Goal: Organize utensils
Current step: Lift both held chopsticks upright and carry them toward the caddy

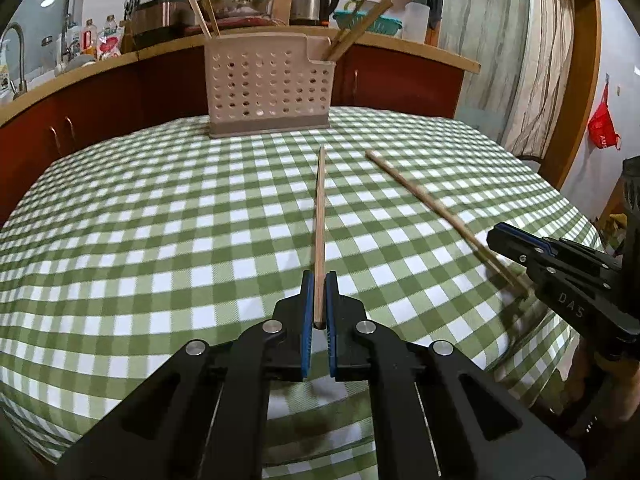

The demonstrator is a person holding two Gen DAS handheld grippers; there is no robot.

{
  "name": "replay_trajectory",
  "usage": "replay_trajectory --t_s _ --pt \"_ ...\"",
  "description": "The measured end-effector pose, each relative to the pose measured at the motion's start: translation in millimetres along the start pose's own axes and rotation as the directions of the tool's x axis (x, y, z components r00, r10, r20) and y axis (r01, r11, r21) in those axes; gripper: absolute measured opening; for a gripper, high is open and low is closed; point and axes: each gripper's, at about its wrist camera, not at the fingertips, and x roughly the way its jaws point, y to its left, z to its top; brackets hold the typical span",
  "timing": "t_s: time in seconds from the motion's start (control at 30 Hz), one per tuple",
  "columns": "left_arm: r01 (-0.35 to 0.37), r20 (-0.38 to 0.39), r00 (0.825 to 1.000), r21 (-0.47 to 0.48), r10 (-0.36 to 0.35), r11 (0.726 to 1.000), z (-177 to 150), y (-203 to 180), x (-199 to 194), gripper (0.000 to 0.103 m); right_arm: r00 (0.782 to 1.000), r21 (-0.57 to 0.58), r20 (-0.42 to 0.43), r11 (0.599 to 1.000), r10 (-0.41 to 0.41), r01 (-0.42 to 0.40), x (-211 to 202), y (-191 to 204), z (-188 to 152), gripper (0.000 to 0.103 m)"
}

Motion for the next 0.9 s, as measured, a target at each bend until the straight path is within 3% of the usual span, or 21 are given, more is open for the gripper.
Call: replay_trajectory --t_s 0.13,0.3,0.37,0.43,0.47,0.67,0.73,0.8,0.9 --pt "-0.019 0.046 0.999 0.007 0.019 1.000 7.7 3.2 -10.7 0.006 1.000 -0.011 0.027 1.000 0.000 0.000 -7.1 3.1 7.2 0.004" --pt "-0.025 0.042 0.999 -0.001 0.025 1.000 8.7 7.0 -9.2 0.006 1.000 -0.034 0.000 0.999 -0.003 0.003 -1.3 6.0 1.0 0.005" --pt "-0.025 0.037 0.999 -0.003 0.025 1.000 7.3 7.2 -8.5 0.006 1.000 -0.041 -0.004 0.999 -0.010 0.009 -0.5 7.3 -3.5 0.013" --pt "-0.025 0.037 0.999 0.000 0.025 1.000 6.0 7.0 -9.2 0.006 1.000 -0.043 -0.002 0.999 -0.018 0.018 -1.5 7.5 -5.1 0.031" --pt "-0.026 0.038 0.999 0.001 0.026 1.000 5.2 6.9 -9.6 0.006 1.000 -0.044 -0.004 0.999 -0.021 0.021 -1.5 7.6 -6.0 0.031" --pt "-0.027 0.038 0.999 0.000 0.027 1.000 3.4 8.2 -11.2 0.006 0.998 -0.032 -0.055 0.999 -0.008 0.006 5.7 5.0 -12.8 0.030" --pt "-0.027 0.036 0.999 -0.001 0.027 1.000 3.1 8.5 -10.5 0.006 0.998 -0.026 -0.056 1.000 -0.006 0.005 5.1 4.0 -15.2 0.015" --pt "-0.027 0.034 0.999 0.000 0.027 1.000 2.7 8.2 -10.2 0.006 0.998 -0.015 -0.059 1.000 0.008 -0.009 3.9 2.2 -16.0 0.008" --pt "-0.028 0.038 0.999 0.000 0.028 1.000 2.7 8.3 -11.0 0.006 0.998 -0.019 -0.062 1.000 0.009 -0.010 3.0 4.1 -15.8 0.007"
